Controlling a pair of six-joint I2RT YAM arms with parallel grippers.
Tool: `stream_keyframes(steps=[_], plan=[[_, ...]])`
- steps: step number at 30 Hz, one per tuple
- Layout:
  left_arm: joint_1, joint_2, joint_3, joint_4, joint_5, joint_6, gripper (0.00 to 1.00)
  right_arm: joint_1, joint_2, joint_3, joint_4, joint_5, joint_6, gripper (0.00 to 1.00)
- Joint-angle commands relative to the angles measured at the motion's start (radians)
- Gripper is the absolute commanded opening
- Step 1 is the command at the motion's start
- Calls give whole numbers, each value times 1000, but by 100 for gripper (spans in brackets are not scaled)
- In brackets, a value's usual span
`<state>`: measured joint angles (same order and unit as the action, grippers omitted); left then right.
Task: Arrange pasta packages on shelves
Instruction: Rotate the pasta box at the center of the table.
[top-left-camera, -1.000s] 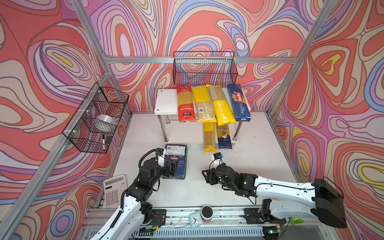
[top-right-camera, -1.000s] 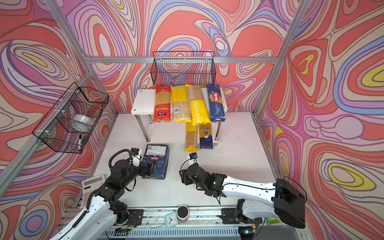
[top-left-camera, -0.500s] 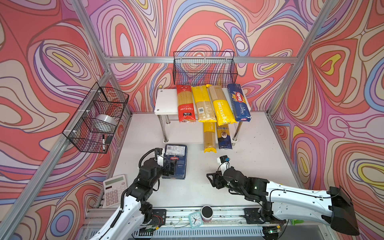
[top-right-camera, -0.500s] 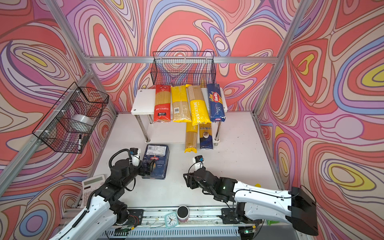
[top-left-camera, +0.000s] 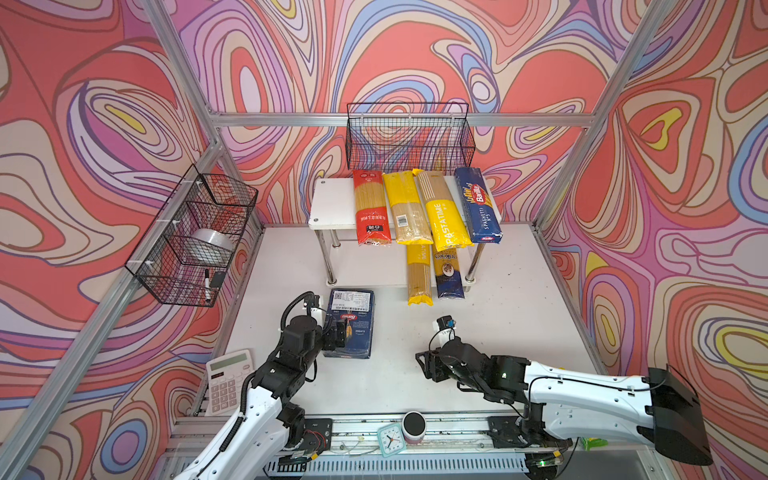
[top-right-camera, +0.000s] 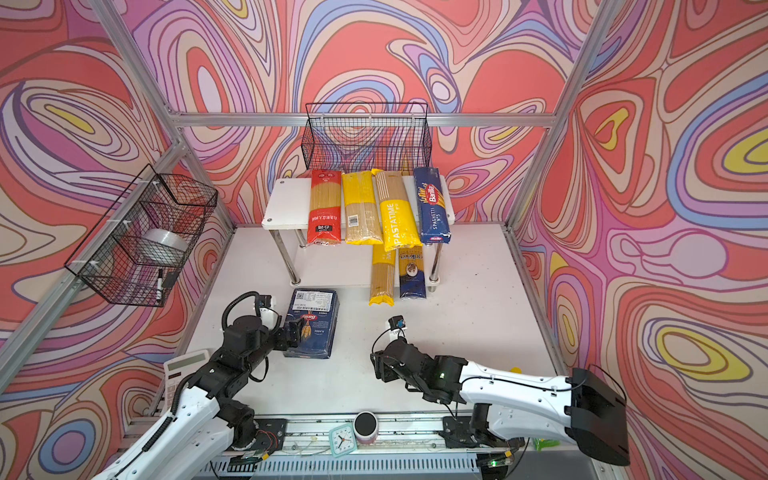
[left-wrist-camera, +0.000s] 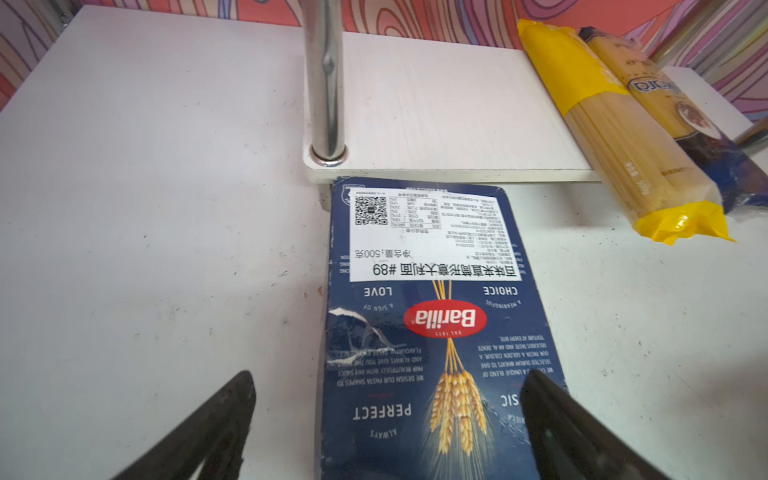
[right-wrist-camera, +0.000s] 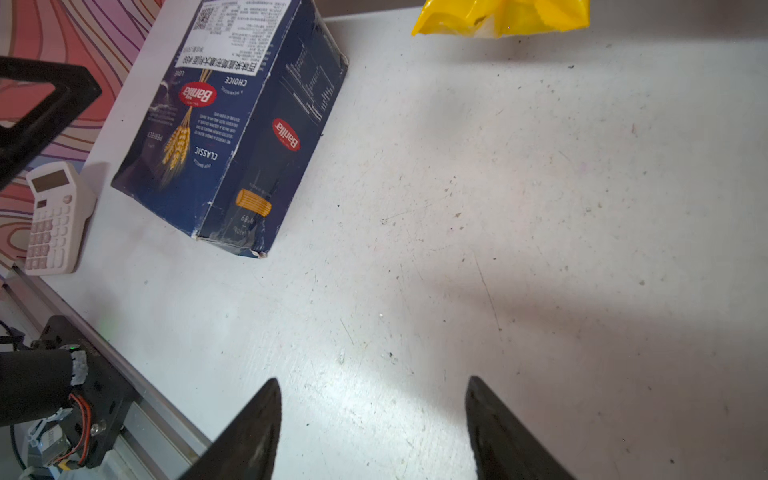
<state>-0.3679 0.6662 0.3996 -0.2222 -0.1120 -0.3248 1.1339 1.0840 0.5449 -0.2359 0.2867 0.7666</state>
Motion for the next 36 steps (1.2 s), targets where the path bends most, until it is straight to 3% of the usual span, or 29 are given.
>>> stream_keyframes(steps=[1,14,36], plan=[[-7,26,78,-184,-68,-121,100,9,14,33,16,-1,-18,72],[-3,104,147,-263,-112,-193,100,14,19,50,12,-1,-25,73],[21,249,147,-181,6,-177,100,13,10,65,27,-4,-35,74]])
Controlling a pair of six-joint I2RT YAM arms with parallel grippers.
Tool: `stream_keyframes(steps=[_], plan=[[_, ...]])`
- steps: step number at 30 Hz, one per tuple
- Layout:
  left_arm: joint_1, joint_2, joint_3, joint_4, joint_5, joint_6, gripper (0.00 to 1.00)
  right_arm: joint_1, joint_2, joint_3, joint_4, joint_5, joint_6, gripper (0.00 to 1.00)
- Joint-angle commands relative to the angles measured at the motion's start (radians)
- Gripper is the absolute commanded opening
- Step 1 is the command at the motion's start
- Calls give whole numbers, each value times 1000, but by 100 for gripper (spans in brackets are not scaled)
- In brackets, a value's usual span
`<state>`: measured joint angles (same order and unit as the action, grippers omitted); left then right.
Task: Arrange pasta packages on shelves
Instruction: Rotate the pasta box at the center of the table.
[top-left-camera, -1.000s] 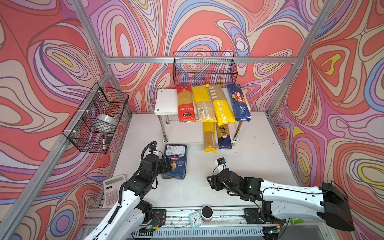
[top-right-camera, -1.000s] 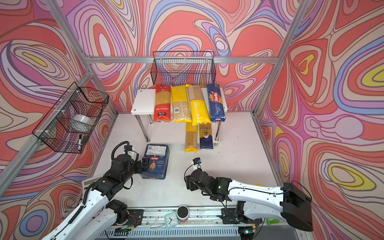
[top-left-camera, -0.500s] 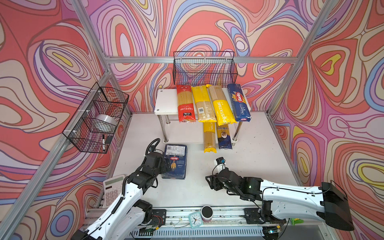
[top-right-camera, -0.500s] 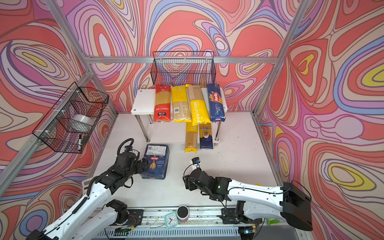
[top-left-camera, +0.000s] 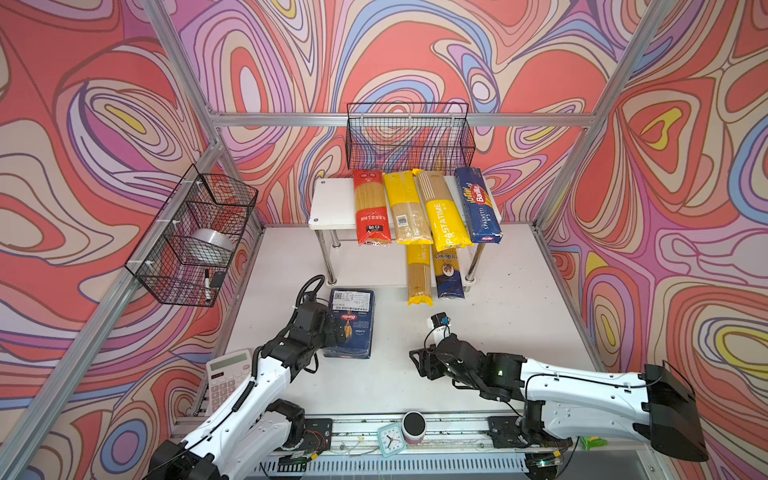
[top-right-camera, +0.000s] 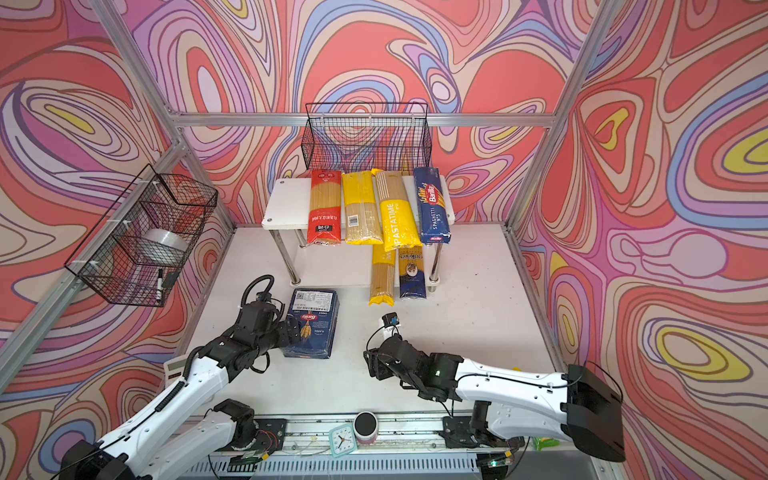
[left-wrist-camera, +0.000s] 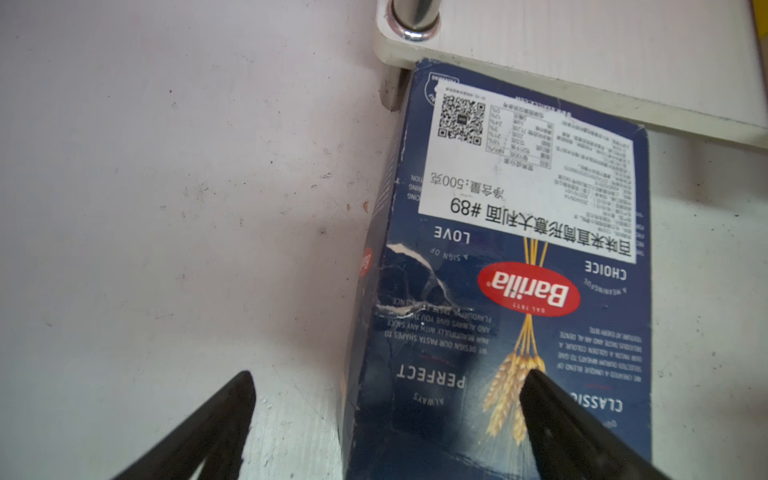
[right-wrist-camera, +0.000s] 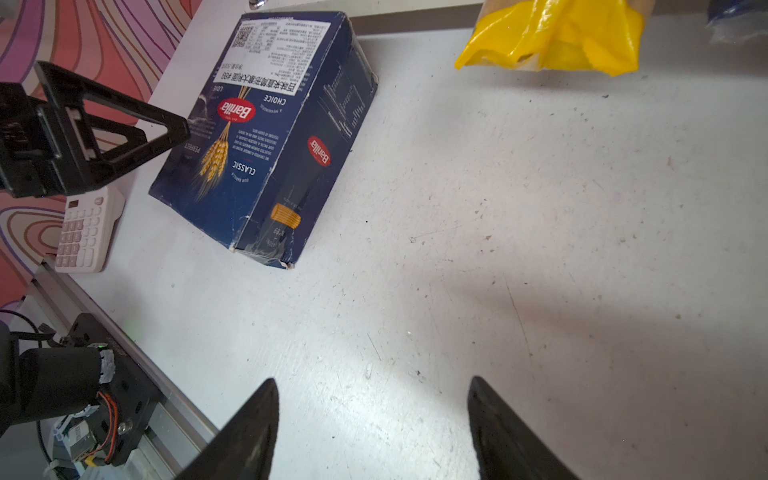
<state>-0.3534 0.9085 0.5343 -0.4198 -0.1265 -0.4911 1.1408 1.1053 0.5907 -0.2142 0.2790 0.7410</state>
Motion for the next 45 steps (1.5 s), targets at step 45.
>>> stream_keyframes(steps=[45], plan=[[5,512,266,271,293,175,100,7,-199,-61,-93,44,30,75]])
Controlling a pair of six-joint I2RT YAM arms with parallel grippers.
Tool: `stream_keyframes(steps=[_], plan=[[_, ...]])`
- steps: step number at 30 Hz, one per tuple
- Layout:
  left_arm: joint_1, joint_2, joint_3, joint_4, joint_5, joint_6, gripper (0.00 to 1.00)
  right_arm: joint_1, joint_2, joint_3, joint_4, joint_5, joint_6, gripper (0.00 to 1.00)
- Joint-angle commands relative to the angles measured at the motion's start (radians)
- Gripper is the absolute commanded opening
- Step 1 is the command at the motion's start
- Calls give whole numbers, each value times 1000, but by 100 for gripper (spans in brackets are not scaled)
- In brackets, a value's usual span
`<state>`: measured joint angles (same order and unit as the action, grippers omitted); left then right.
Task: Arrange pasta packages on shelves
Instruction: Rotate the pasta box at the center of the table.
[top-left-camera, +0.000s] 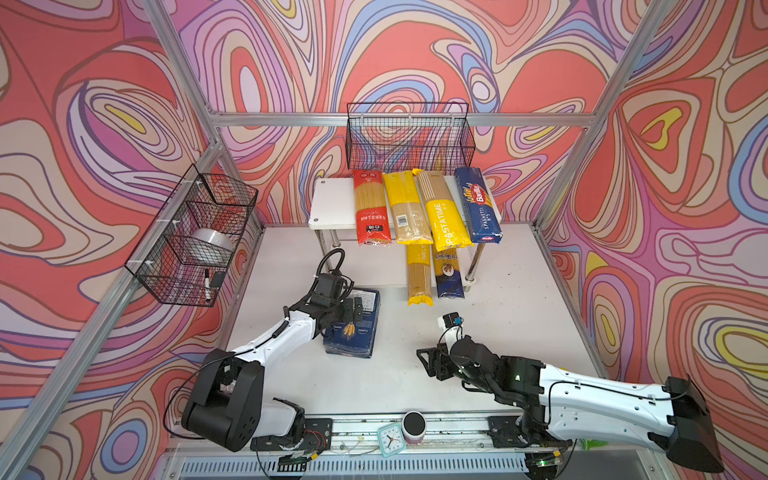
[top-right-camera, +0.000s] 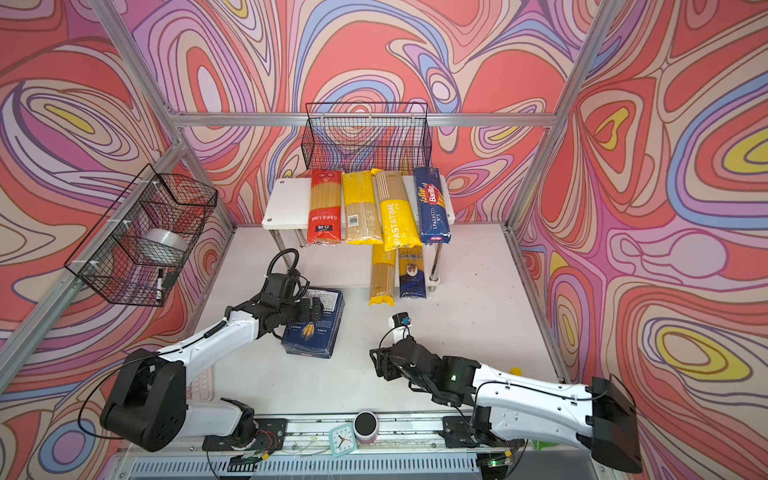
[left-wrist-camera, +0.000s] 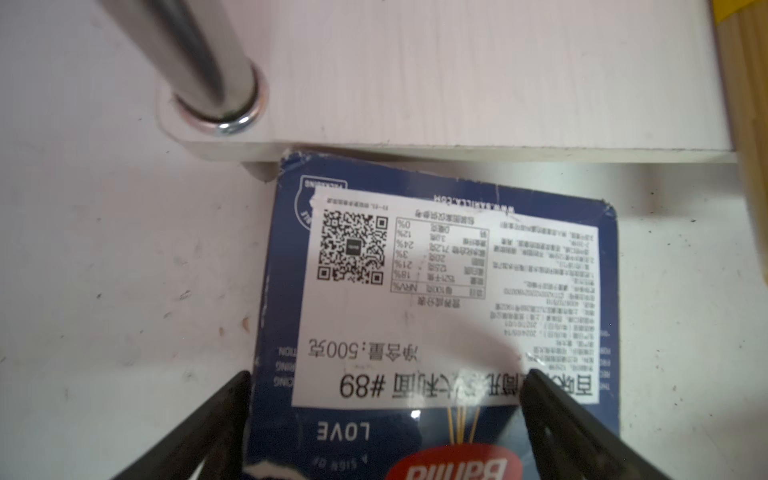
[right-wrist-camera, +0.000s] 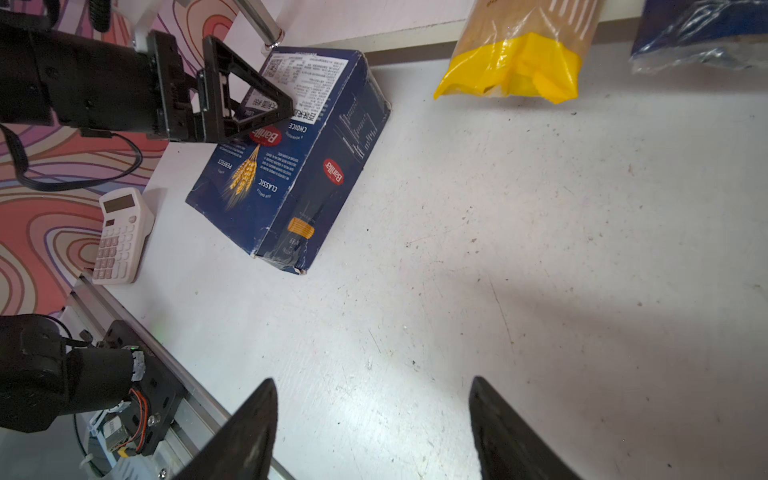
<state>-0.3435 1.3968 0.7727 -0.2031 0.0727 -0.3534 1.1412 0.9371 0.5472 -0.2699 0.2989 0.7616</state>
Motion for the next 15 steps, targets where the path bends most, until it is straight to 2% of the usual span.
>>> stream_keyframes(steps=[1,12,15], plan=[[-6,29,31,63,116,42,100,6,-40,-23,-43,26,14,75],[-91,-28,-8,128,194,111,100,6,-104,-46,-92,37,34,75],[-116,-29,-16,130,186,136,100,6,-111,-56,-98,37,37,75]])
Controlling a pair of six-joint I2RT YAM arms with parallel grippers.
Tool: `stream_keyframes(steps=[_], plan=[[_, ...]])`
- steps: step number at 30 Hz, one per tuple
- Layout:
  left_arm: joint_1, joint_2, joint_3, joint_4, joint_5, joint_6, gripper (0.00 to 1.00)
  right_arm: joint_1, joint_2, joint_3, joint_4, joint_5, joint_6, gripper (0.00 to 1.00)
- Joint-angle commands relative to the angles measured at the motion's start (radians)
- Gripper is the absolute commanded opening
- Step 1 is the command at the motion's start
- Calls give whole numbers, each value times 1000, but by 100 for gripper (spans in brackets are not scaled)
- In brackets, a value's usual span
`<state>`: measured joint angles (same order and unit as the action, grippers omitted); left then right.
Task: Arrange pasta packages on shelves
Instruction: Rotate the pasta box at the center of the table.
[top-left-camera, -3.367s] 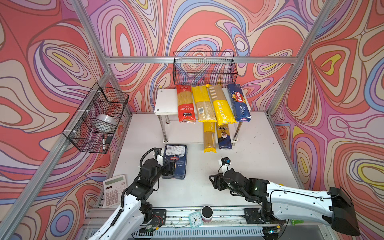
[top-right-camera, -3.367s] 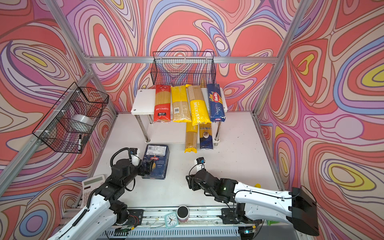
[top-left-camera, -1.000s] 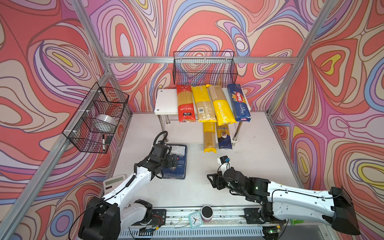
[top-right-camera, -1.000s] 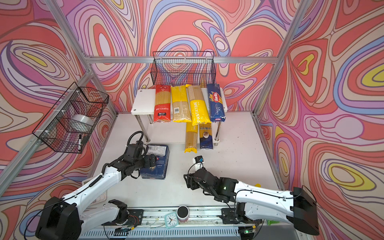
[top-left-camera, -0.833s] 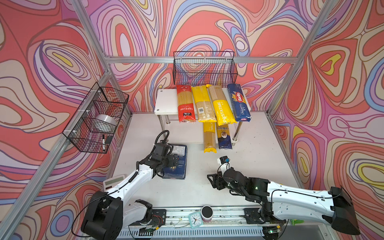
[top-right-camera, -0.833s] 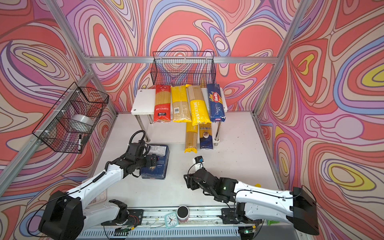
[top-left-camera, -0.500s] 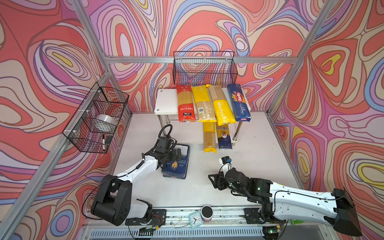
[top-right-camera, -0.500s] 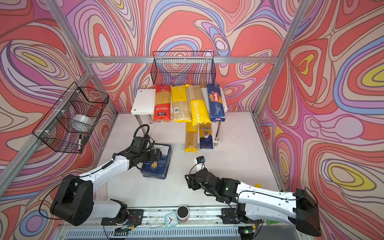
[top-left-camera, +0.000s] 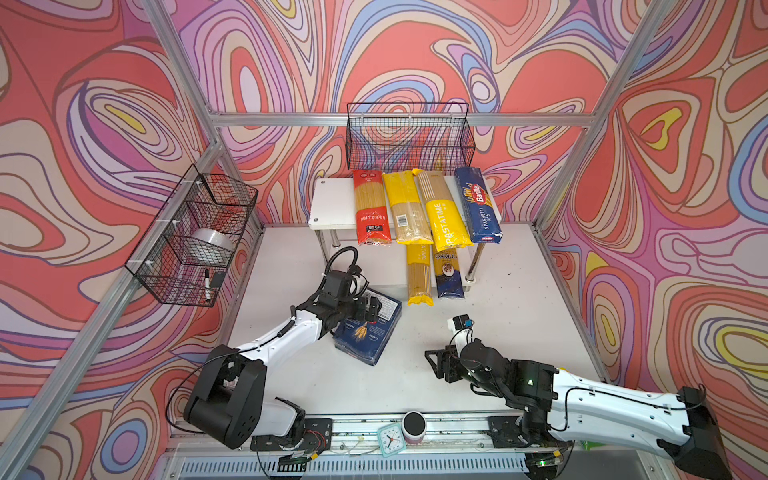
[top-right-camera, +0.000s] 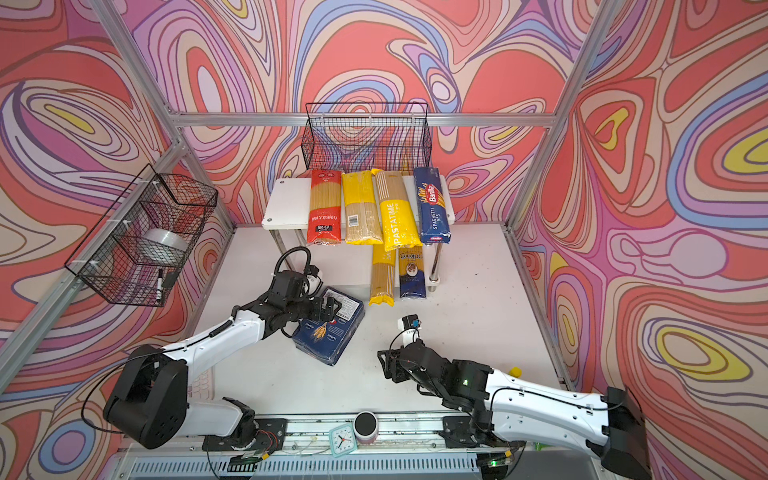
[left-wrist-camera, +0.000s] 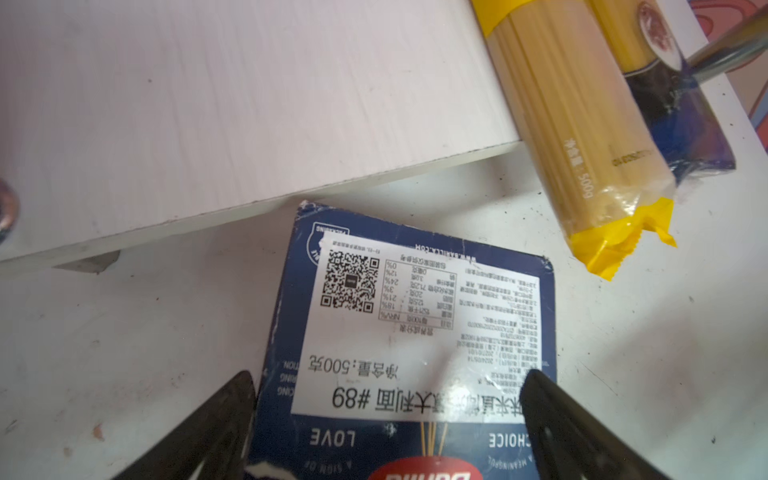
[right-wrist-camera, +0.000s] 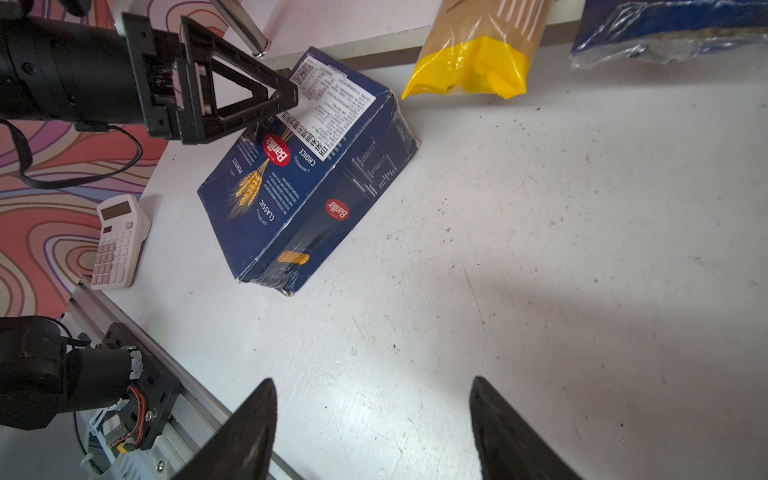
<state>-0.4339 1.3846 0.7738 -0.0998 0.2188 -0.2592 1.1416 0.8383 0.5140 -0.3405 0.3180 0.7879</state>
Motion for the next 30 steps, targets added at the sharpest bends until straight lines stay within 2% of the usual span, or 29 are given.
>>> stream_keyframes(steps=[1,6,10,13,18,22,26,30], plan=[[-29,-13,-20,32,44,51,100,6,-11,-27,-29,19,10,76],[-40,21,-8,47,37,78,100,6,-21,-5,-83,30,13,76],[-43,24,10,12,-5,54,100,6,-66,-15,-110,41,41,77],[-43,-45,-14,-19,-31,31,100,6,-79,-22,-123,46,35,78],[-43,-210,-9,-278,-195,-38,100,6,-87,-23,-57,75,-28,81],[-43,-376,-60,-403,-233,-128,100,4,-60,-16,41,118,-128,87],[-44,-524,-160,-345,-267,-122,100,1,1,37,101,98,-207,91],[-43,-473,-148,-272,-284,-99,100,0,-19,49,99,67,-188,91]])
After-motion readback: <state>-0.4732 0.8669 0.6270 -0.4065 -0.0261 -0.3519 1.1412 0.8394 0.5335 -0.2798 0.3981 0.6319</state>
